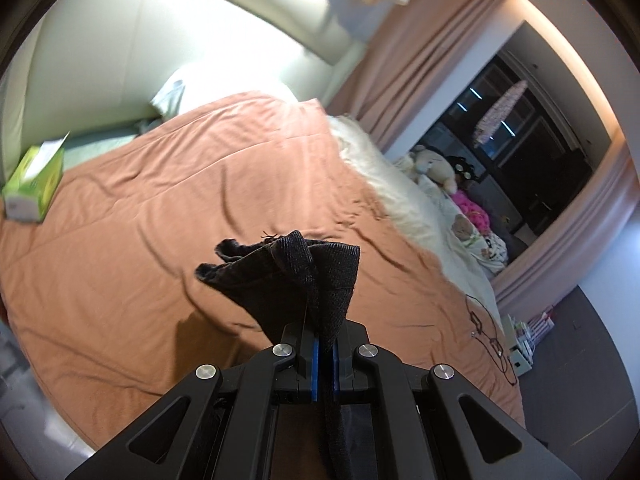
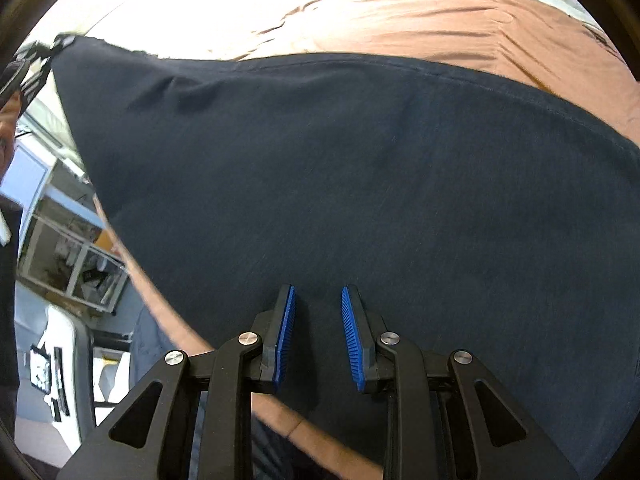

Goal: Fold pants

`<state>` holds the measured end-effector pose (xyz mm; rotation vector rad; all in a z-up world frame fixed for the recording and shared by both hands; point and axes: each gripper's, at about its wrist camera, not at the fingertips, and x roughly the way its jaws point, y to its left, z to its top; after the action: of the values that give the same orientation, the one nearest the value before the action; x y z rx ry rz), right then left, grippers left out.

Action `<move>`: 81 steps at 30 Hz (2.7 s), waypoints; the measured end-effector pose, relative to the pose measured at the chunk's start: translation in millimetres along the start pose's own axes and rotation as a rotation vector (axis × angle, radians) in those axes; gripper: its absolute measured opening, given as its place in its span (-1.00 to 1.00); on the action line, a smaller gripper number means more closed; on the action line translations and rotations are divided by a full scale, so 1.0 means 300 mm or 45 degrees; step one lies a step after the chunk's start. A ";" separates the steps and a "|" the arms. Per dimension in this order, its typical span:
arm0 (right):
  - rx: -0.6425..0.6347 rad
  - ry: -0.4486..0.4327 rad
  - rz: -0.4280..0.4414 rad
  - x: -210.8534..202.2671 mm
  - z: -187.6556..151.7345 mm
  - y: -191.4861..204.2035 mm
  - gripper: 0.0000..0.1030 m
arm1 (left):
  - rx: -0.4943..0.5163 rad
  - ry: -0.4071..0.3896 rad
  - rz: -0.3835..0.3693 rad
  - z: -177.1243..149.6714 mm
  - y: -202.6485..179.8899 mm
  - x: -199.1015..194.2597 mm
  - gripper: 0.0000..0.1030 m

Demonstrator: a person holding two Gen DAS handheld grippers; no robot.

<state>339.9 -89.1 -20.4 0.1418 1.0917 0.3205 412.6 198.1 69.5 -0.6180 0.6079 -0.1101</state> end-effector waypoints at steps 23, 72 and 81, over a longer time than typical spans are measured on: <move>0.156 -0.392 -0.172 -0.348 -0.239 -0.147 0.23 | 0.383 -0.013 -0.185 -0.028 -0.753 -0.043 -0.93; 0.768 -0.828 -0.171 -0.953 -0.960 -0.832 0.57 | 0.827 0.565 -0.347 -0.994 -1.806 0.530 -0.93; 0.813 -0.823 -0.158 -0.977 -1.013 -0.881 0.57 | 0.905 0.712 -0.426 -1.256 -1.836 0.530 -0.93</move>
<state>-4.4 -447.2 17.8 0.6936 0.5203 -0.1954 374.1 -486.7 61.7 0.0246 0.9340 -0.7974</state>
